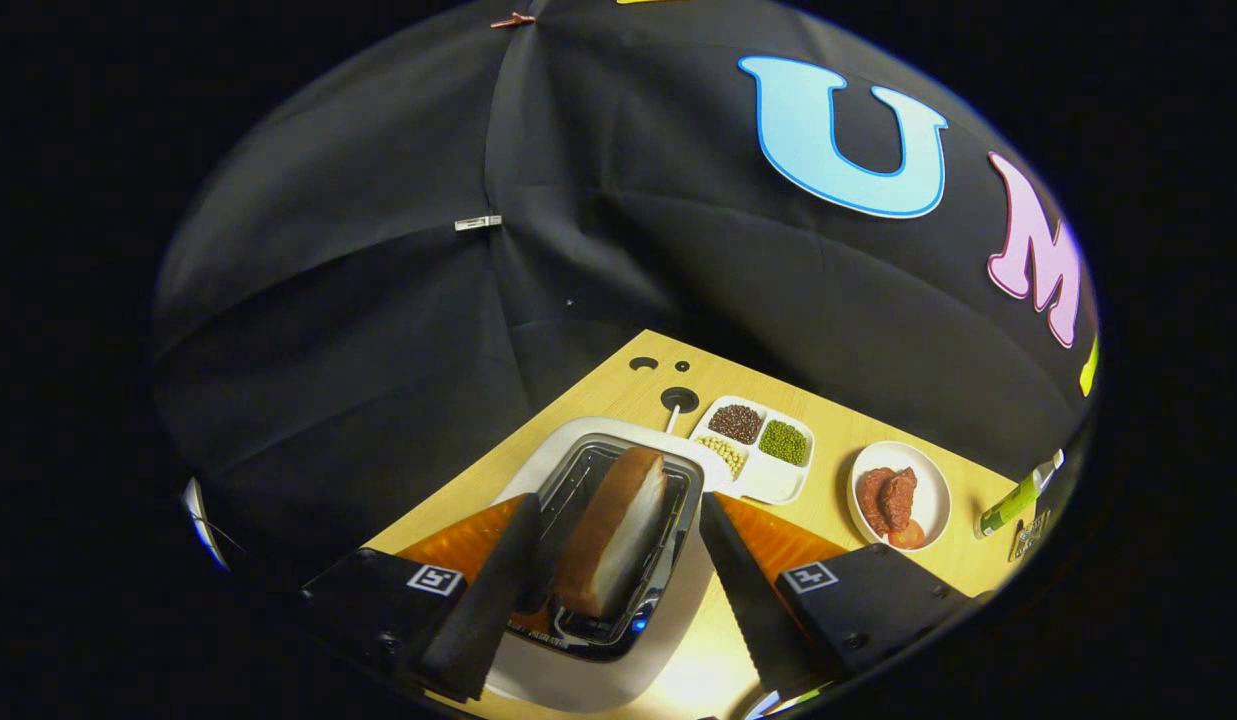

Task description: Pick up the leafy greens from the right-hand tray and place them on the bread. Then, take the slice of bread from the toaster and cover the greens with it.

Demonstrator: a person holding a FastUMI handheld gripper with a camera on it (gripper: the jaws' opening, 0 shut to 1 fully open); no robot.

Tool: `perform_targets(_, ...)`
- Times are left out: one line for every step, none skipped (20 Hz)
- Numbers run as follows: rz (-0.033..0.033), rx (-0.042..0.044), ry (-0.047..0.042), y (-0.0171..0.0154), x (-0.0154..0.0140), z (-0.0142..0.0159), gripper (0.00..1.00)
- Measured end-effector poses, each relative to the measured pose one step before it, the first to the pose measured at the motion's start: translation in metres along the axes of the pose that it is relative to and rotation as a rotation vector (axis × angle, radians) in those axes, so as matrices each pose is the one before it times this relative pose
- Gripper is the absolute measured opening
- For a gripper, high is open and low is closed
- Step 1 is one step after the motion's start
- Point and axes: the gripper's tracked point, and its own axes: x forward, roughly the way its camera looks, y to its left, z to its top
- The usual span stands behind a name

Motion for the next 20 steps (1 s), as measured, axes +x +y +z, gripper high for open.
perform_targets(-0.00728, -0.0059, 0.00123, -0.00041, 0.00168, -0.00002, 0.91)
perform_targets(0.00146, -0.00357, 0.00516, 0.00168, 0.00103, -0.00197, 0.85)
perform_targets(0.00631, -0.00152, 0.00876, 0.00314, 0.00106, -0.00271, 0.76)
perform_targets(0.00542, -0.00114, 0.01193, 0.00335, 0.00096, -0.00289, 0.67)
perform_targets(-0.01666, -0.00216, 0.00955, -0.00322, -0.00181, -0.00101, 0.58)
perform_targets(-0.00321, -0.0011, 0.00023, -0.00068, -0.00041, 0.0003, 0.48)
perform_targets(-0.00053, 0.00409, 0.00661, 0.00005, 0.00036, -0.00053, 0.43)
perform_targets(0.01355, 0.00854, 0.00485, 0.00154, 0.0005, -0.00052, 0.38)
perform_targets(0.00267, 0.008, 0.0015, -0.00116, -0.00198, 0.00023, 0.33)
perform_targets(-0.02825, 0.00137, -0.0036, -0.00679, -0.00145, 0.00218, 0.29)
perform_targets(-0.01125, 0.00616, -0.00521, -0.00564, -0.00201, 0.0032, 0.2)
perform_targets(0.01307, 0.01364, 0.0096, 0.00187, 0.00004, -0.0021, 0.19)
perform_targets(0.0096, 0.01034, 0.00437, 0.00024, -0.00084, 0.00062, 0.18)
perform_targets(0.00517, 0.01101, -0.00092, -0.00106, -0.00201, 0.00308, 0.18)
perform_targets(0.00594, 0.0081, -0.00704, -0.00155, -0.00192, 0.00396, 0.18)
perform_targets(0.00266, 0.00372, -0.00694, -0.00111, -0.00512, 0.00387, 0.18)
perform_targets(-0.00025, 0.00099, -0.00797, -0.00167, -0.00484, 0.00522, 0.18)
perform_targets(0.00198, -0.00236, -0.01534, 0.00065, -0.00437, 0.0051, 0.18)
perform_targets(0.00662, -0.00462, -0.01864, 0.00168, -0.00694, 0.00776, 0.18)
perform_targets(0.00299, -0.00487, -0.01795, 0.00116, -0.00548, 0.00654, 0.18)
